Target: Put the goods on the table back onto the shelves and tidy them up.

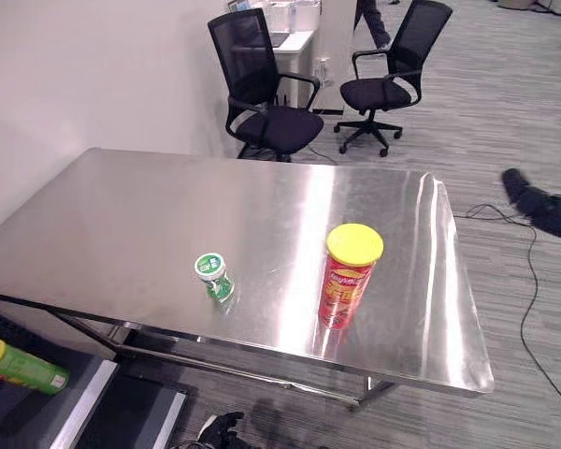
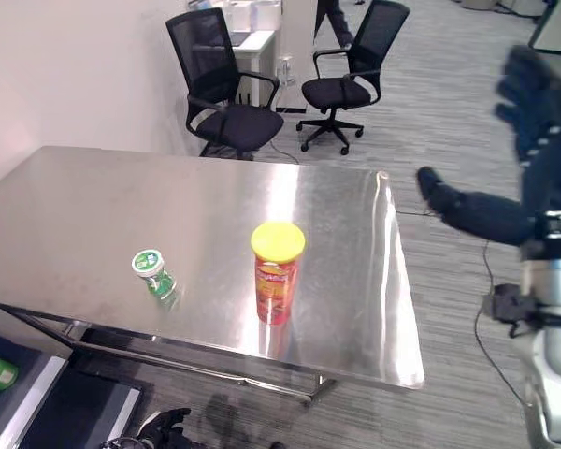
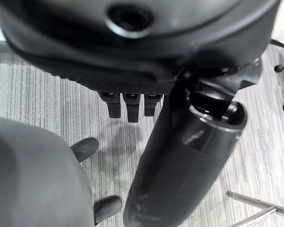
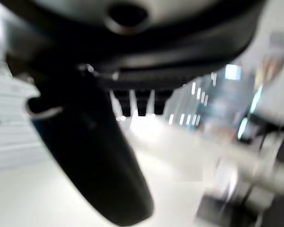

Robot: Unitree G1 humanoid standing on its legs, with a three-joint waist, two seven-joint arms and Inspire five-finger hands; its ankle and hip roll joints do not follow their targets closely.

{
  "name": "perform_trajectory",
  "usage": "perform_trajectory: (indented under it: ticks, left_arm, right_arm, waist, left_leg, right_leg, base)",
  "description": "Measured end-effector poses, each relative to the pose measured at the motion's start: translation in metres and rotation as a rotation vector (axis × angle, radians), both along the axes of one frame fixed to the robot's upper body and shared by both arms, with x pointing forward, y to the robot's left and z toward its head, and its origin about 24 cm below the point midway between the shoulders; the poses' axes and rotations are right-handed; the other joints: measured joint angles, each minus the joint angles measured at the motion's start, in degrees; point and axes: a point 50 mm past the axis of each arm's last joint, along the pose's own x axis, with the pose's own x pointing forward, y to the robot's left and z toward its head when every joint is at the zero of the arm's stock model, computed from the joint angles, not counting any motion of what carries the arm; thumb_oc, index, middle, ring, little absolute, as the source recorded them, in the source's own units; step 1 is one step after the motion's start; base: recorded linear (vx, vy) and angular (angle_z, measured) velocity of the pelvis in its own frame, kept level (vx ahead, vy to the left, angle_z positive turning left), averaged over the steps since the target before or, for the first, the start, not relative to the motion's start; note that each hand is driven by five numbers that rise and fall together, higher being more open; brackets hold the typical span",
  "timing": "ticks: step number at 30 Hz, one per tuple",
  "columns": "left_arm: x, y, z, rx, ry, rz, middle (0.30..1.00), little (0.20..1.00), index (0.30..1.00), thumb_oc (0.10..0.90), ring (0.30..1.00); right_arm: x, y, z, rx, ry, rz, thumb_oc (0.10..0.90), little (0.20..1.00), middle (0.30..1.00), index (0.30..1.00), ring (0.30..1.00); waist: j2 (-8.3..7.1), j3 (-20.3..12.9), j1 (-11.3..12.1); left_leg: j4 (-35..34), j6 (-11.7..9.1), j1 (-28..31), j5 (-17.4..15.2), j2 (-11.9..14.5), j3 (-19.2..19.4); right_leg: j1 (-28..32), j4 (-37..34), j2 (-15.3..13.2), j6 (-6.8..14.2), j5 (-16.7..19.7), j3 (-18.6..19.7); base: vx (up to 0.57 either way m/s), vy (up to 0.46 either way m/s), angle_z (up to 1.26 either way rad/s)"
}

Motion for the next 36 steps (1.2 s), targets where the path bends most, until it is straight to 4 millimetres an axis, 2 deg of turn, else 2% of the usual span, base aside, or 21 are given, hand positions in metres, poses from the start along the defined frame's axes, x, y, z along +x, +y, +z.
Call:
perform_trajectory:
  ticks: [1, 2, 3, 5, 8, 10, 16, 22, 32, 36]
  left_arm:
    - [0.009, -0.001, 0.003, 0.001, -0.034, -0.026, 0.9, 0.9, 0.9, 0.8, 0.9]
    - [0.011, -0.001, 0.004, 0.001, -0.038, -0.034, 0.9, 0.9, 0.9, 0.8, 0.9]
    - [0.015, -0.004, 0.004, -0.003, -0.042, -0.038, 0.9, 0.9, 0.9, 0.8, 0.9]
    - [0.015, -0.009, 0.004, -0.017, -0.034, -0.043, 0.9, 0.9, 0.9, 0.8, 0.9]
    - [0.012, -0.012, 0.003, -0.031, -0.026, -0.042, 0.9, 0.9, 0.9, 0.8, 0.9]
    - [0.012, -0.01, 0.003, -0.025, -0.027, -0.04, 0.9, 0.9, 0.9, 0.8, 0.9]
    - [0.015, -0.011, 0.003, -0.028, -0.033, -0.035, 0.9, 0.9, 0.9, 0.8, 0.9]
    - [0.014, -0.01, 0.003, -0.021, -0.036, -0.034, 0.9, 0.9, 0.9, 0.8, 0.9]
    - [0.015, -0.011, 0.003, -0.012, -0.039, -0.036, 0.9, 0.9, 0.9, 0.8, 0.9]
    - [0.014, -0.012, 0.003, -0.013, -0.039, -0.045, 0.9, 0.9, 0.9, 0.8, 0.9]
  right_arm:
    - [0.011, -0.004, -0.028, 0.026, 0.131, -0.02, 0.8, 0.9, 0.9, 0.9, 0.9]
    - [0.015, -0.01, -0.047, 0.036, 0.223, -0.051, 0.8, 0.9, 0.9, 0.9, 0.9]
    - [0.019, -0.003, -0.074, 0.197, 0.283, -0.082, 0.8, 0.9, 0.9, 0.9, 0.9]
    - [0.022, 0.005, -0.08, 0.225, 0.295, -0.06, 0.8, 0.9, 0.9, 0.9, 0.9]
    - [0.02, -0.002, -0.074, 0.166, 0.305, -0.067, 0.8, 0.9, 0.9, 0.9, 0.9]
    - [0.016, -0.008, -0.063, 0.207, 0.248, -0.069, 0.8, 0.9, 0.9, 0.9, 0.9]
    - [0.017, 0.003, -0.055, 0.19, 0.217, -0.022, 0.8, 0.9, 0.9, 0.9, 0.9]
    - [0.019, 0.002, -0.038, 0.217, 0.119, -0.035, 0.8, 0.9, 0.9, 0.9, 0.9]
    - [0.032, 0.015, -0.014, 0.245, 0.003, 0.038, 0.8, 0.9, 0.9, 0.9, 0.9]
    - [0.039, 0.032, -0.015, 0.246, 0.009, 0.1, 0.8, 0.9, 0.9, 0.9, 0.9]
  waist:
    - [-0.48, 0.2, 0.5]
    - [-0.8, 0.4, 0.6]
    - [-0.62, 1.4, 0.7]
    - [0.43, 2.3, 0.4]
    - [1.72, 2.1, 0.4]
    - [1.47, 2.3, 0.3]
    - [0.73, 2.8, 0.2]
    - [0.75, 2.7, 0.2]
    - [0.75, 2.6, 0.4]
    - [0.68, 2.2, 1.0]
  left_leg:
    - [0.1, 0.0, 0.1, 0.0, 0.0, -0.3]
    - [0.0, 0.1, -0.2, 0.1, -0.1, -0.9]
    - [-0.3, -0.1, -0.9, -0.1, -0.1, -1.5]
    - [-0.3, -0.1, -1.0, 0.0, -0.3, -1.3]
    - [-0.2, 0.2, -0.9, 0.2, -0.6, -1.6]
    - [0.0, -0.1, -0.7, 0.4, -0.6, -1.7]
    - [-0.2, -0.2, -0.2, 0.4, -0.6, -1.7]
    - [0.0, -0.2, -0.1, 0.5, -0.5, -1.6]
    - [0.0, -0.1, 0.5, 0.8, -0.1, -1.3]
    - [0.2, -0.7, 0.8, 1.2, 0.2, -1.7]
  right_leg:
    - [0.3, 0.0, 0.0, 0.2, -0.2, -0.3]
    - [0.3, 0.0, 0.0, 0.8, -0.6, -0.7]
    - [-0.1, 0.0, -0.2, 0.8, -0.5, -1.6]
    - [-0.2, 0.0, -0.4, 0.1, 0.0, -1.5]
    - [0.0, 0.0, -0.8, 0.1, 0.0, -2.2]
    - [0.3, 0.0, -0.8, 0.2, 0.0, -2.6]
    - [0.8, 0.0, -0.8, 0.4, -0.1, -2.6]
    - [0.8, 0.0, -0.7, 0.3, 0.0, -2.5]
    - [1.2, 0.0, -0.3, 0.1, 0.1, -2.2]
    - [2.0, 0.0, 0.1, 0.1, 0.1, -2.6]
  base:
    - [-0.04, -0.017, 0.22]
    - [-0.04, -0.002, 0.33]
    - [-0.03, 0.002, 0.22]
    - [-0.01, 0.001, 0.05]
    - [0.0, -0.006, 0.08]
    - [0.0, -0.023, 0.07]
    - [0.0, 0.0, 0.0]
    - [0.0, 0.0, 0.0]
    - [-0.02, -0.011, -0.01]
    - [-0.11, -0.052, 0.05]
